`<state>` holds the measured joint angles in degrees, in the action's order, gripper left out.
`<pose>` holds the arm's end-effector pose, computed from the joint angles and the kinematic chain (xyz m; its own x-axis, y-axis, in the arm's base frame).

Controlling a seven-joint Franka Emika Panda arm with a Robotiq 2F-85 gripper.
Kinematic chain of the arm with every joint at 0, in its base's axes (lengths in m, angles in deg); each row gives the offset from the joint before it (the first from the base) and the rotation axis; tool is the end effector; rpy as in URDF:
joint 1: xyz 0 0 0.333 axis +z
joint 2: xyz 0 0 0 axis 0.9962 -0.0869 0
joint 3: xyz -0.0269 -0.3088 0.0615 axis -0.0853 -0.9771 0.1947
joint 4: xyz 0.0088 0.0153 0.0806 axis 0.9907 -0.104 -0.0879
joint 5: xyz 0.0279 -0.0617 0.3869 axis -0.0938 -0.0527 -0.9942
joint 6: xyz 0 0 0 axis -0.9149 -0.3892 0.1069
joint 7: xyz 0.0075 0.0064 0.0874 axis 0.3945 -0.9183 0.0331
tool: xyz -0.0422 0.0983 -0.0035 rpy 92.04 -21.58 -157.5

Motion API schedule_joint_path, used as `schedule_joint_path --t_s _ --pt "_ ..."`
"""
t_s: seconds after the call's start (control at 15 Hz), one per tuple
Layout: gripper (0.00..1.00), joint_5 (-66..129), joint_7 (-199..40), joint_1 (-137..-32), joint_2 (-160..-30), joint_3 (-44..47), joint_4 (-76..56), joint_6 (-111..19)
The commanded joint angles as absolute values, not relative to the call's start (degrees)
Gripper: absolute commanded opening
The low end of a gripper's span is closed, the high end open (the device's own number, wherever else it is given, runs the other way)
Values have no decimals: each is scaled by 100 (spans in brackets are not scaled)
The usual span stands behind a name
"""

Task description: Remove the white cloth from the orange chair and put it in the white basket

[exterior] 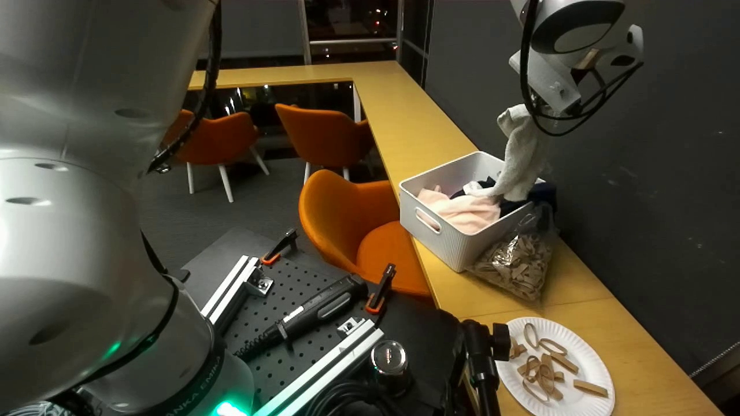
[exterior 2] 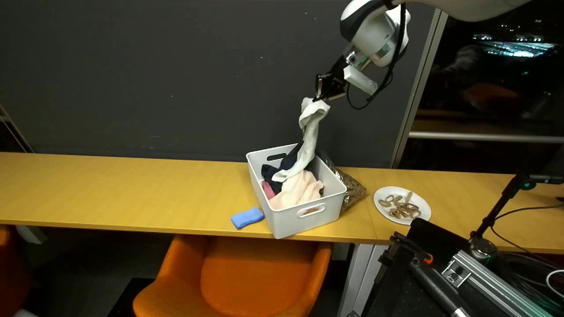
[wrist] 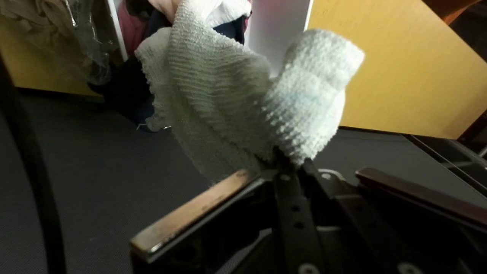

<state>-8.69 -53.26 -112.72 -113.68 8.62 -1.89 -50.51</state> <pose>0.6754 -0.3119 0.3614 0.7604 -0.5248 0.3825 -0.3410 -0.8239 -0.4527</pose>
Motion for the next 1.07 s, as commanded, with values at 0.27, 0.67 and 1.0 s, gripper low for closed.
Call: schedule_joint_path --t_s 0.27,0.67,1.0 --pt "2 -808 -5570 -10713 -12333 896 140 -5269" --pt "2 -692 -5728 -10632 -13047 835 364 -5508" --pt "2 -549 -6000 -10781 -13692 798 1064 -5520"
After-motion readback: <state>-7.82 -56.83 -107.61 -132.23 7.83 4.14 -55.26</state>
